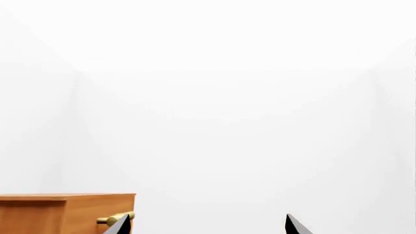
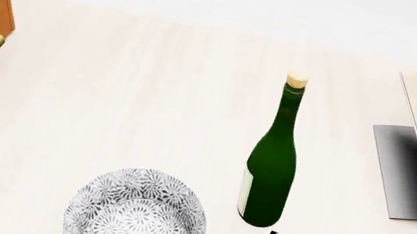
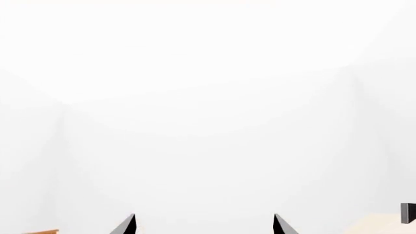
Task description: Put the wine bottle on the wine rack.
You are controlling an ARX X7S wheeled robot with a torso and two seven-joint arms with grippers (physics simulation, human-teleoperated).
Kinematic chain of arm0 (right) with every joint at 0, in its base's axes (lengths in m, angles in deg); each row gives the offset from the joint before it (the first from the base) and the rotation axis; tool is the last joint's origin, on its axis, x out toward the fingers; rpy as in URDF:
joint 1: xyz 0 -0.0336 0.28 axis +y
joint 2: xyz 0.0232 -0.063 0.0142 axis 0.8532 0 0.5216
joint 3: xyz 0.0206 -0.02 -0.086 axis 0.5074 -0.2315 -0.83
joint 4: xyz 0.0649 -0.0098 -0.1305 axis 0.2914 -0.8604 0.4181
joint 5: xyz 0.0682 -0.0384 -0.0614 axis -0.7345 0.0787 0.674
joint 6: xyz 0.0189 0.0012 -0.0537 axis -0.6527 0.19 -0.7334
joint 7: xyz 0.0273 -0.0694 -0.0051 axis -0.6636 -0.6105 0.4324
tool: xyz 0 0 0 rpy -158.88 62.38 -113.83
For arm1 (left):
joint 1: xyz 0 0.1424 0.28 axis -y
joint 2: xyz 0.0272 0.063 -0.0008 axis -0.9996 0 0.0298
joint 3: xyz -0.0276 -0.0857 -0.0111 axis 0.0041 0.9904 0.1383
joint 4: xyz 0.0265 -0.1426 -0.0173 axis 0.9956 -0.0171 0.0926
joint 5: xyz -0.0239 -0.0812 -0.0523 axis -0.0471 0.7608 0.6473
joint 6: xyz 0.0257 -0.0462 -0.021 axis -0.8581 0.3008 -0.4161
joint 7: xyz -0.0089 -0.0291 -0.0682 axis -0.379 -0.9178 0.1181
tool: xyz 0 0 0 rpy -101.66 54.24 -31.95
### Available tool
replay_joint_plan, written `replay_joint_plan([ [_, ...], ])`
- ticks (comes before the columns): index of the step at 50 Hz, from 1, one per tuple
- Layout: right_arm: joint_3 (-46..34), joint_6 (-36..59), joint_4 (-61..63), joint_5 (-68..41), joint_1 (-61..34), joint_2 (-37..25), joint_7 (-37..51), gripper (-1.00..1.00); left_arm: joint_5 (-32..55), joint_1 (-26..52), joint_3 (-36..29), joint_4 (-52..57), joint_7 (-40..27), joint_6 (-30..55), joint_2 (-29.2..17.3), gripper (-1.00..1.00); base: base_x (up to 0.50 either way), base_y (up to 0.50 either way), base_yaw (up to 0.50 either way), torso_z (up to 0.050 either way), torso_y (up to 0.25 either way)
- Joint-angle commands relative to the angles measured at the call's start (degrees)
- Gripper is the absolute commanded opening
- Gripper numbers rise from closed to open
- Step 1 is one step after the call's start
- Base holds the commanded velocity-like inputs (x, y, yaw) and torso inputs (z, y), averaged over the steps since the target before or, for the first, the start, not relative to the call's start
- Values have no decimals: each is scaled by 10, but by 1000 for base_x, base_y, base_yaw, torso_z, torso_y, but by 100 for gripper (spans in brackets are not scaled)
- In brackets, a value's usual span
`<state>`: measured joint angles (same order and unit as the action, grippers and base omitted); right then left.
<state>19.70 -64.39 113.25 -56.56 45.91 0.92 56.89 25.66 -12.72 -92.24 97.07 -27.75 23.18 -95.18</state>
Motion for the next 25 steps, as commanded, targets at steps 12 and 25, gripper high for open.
replay_joint_plan([
  [12, -7, -1, -7, 0, -4, -7, 8, 100, 1, 2, -7, -2, -8, 0, -7, 100, 114, 0, 0, 0, 0],
  [25, -9, -1, -7, 1, -4, -12, 13, 100, 0, 3, -11, -2, -12, -1, -10, 100, 113, 0, 0, 0, 0],
])
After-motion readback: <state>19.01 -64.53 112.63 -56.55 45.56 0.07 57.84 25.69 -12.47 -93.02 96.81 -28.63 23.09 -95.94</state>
